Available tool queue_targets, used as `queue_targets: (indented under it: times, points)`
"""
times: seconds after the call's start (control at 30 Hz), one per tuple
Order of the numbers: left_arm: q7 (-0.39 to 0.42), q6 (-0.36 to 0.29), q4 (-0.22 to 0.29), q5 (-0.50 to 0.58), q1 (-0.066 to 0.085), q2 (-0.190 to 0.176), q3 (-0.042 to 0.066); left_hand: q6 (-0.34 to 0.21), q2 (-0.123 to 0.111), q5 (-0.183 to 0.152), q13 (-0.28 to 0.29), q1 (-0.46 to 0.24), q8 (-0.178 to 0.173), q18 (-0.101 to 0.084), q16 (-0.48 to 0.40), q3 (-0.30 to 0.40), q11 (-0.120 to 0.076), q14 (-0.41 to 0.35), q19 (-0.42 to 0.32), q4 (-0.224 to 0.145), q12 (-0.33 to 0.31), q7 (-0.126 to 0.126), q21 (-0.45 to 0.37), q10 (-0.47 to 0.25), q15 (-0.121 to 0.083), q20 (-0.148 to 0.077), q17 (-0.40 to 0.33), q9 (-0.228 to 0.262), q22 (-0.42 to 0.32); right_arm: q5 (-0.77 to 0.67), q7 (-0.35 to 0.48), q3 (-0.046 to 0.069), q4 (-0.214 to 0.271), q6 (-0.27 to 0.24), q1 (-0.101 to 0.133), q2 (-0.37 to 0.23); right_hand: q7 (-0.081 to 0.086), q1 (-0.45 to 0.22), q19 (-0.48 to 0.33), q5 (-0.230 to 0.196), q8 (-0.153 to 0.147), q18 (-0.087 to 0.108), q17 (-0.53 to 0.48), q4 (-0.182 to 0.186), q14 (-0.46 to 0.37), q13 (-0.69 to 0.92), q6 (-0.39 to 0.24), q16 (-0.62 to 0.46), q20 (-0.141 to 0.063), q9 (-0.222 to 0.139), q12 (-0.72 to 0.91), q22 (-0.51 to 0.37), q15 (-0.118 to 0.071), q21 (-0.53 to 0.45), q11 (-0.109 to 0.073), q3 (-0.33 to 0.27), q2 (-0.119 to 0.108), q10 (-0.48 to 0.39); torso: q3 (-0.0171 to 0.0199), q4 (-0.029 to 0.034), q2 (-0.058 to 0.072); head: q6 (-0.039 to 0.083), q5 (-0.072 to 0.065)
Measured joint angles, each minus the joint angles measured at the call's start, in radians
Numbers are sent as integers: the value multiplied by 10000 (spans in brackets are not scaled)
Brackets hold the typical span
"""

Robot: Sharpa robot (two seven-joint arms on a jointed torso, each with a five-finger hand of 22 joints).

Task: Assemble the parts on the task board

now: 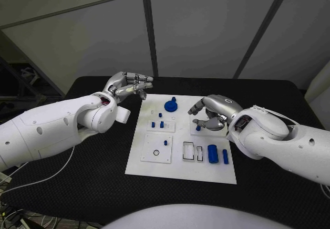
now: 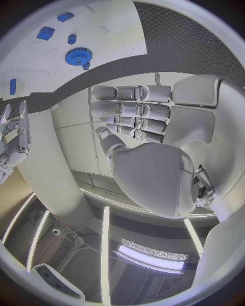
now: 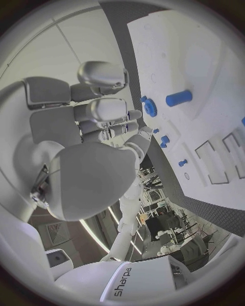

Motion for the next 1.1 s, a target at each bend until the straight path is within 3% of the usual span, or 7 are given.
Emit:
queue_targets:
  times: [0.23,0.5,0.63,0.93,1.1]
  points:
    - [-8,10,9,0,-3,4,-2,0,0,0,-1,0,0,1,0,0,0,0,0,0,0,0,0,0,0,0,1,1,1,-243,-309,13,-42,1014,22,-69,-90,-71,0,-240,-1,0,-78,79,0,1,37,0,0,0,100,-1,0,-8,0,-198,-155,0,-2,6,0,-35,-5]
    - [-9,15,24,0,-3,2,-2,0,0,0,-2,0,0,1,0,0,-1,0,0,0,0,0,0,0,0,0,1,1,1,-499,-600,15,-206,1977,30,61,-123,-71,0,-446,-1,1,-149,127,0,1,20,0,0,-1,167,-2,0,-100,-36,-299,-155,-36,-4,8,-2,-69,3]
    - [-10,17,33,0,-3,-15,-2,0,0,0,-2,0,0,1,0,0,0,0,0,0,0,0,0,0,0,0,1,2,1,-606,-719,15,-313,2213,30,130,-123,-71,0,-448,-2,108,-228,127,0,2,20,0,0,-2,233,-3,-1,-161,-36,-299,-155,-36,-5,12,-3,-80,9]
    - [-10,18,38,1,-3,-22,-2,0,0,0,-3,0,0,0,0,0,0,0,0,0,0,0,0,1,0,0,2,2,-7,-818,-872,15,-488,2365,30,259,-107,91,0,-357,-3,92,-318,160,0,-9,108,-64,1,23,348,-3,-1,-161,-36,-266,6,-34,1,12,-4,-84,16]
    - [-10,19,35,1,-3,-15,-2,0,0,0,-4,0,0,0,0,0,0,0,0,0,0,0,0,0,0,0,2,2,-6,-888,-881,14,-536,2358,30,314,-71,222,72,-302,112,87,-195,156,0,-6,363,35,-72,67,559,-4,-1,-28,-157,-127,137,278,7,4,-4,-93,19]
